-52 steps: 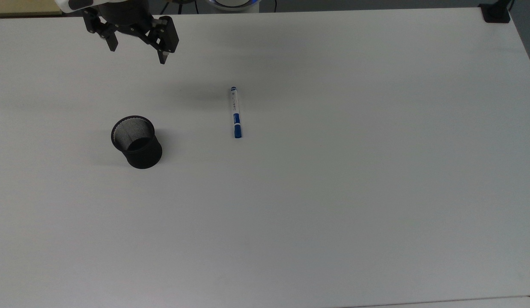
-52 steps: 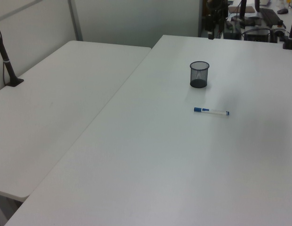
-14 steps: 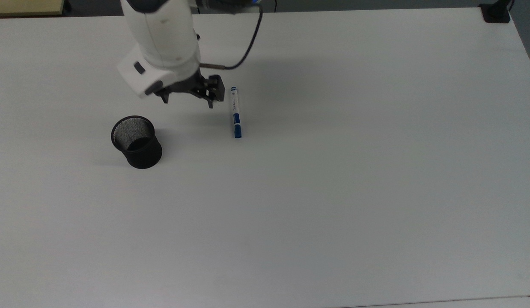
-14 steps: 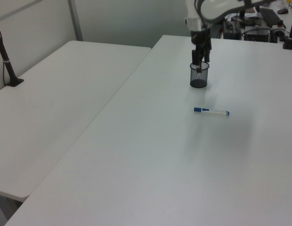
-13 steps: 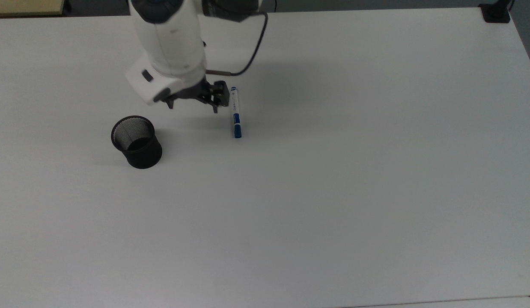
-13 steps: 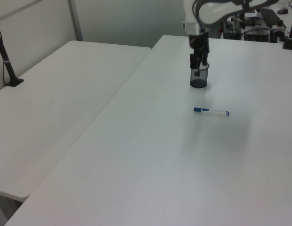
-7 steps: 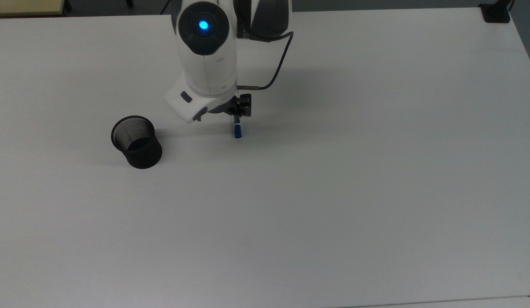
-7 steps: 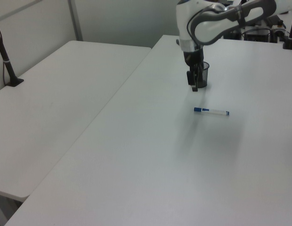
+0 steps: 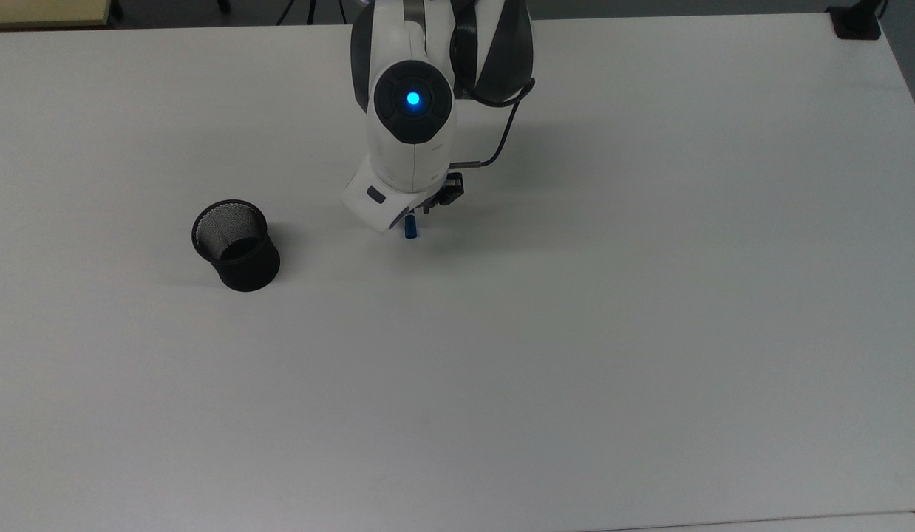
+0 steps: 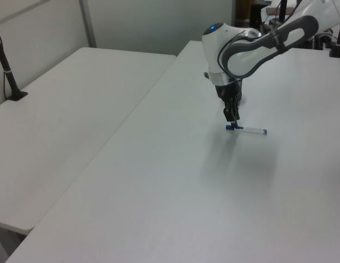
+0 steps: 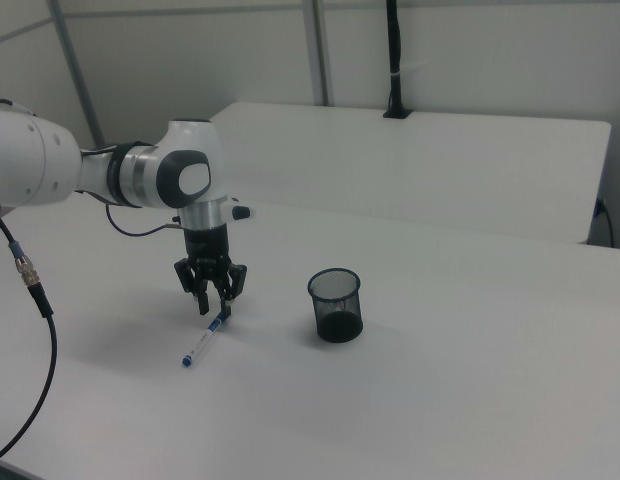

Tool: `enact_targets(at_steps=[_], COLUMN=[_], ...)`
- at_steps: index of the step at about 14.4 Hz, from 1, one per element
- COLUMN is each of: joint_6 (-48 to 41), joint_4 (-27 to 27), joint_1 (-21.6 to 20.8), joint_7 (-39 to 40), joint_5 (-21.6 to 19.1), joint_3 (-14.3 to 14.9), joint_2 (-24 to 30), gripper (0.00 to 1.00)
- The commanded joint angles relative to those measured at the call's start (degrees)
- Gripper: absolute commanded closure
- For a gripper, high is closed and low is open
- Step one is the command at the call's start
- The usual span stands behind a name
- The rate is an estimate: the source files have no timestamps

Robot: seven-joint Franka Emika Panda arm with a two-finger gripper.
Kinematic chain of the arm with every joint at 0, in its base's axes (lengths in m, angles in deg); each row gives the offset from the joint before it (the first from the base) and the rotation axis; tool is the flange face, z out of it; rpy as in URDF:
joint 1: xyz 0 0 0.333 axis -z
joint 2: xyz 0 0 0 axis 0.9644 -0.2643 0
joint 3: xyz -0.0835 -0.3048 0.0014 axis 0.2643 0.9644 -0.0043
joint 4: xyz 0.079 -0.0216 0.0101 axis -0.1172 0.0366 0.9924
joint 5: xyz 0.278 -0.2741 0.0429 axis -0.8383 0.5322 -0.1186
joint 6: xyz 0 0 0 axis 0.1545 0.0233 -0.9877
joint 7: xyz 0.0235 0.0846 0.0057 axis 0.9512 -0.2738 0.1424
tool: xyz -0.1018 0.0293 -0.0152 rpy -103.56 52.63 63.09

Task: Insert the marker
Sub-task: 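Close the gripper on the marker and lift it off the table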

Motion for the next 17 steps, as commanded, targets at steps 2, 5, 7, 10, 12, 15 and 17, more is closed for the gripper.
enact_targets(at_steps=[2,5,7,10,12,15,17], joint_6=[3.31,3.67,3.75,4.63,4.55,3.93,3.58], joint_4=[1.27,1.27,1.09,1.18,1.09,1.01,0.92], joint_1=[-0.66,-1.02,-1.02,-1.11,-1.02,-1.28,-1.2], joint_7=[1.7,1.7,1.62,1.53,1.35,1.35,1.18], joint_5=[-0.33,-0.33,-0.33,-0.42,-0.86,-0.86,-0.95], joint_3=[0.43,0.43,0.43,0.43,0.43,0.43,0.43], joint_2=[-0.83,-1.01,-1.89,-2.15,-2.07,-1.72,-0.58], gripper=[0.59,0.59,0.61,0.77,0.88,0.98,0.98])
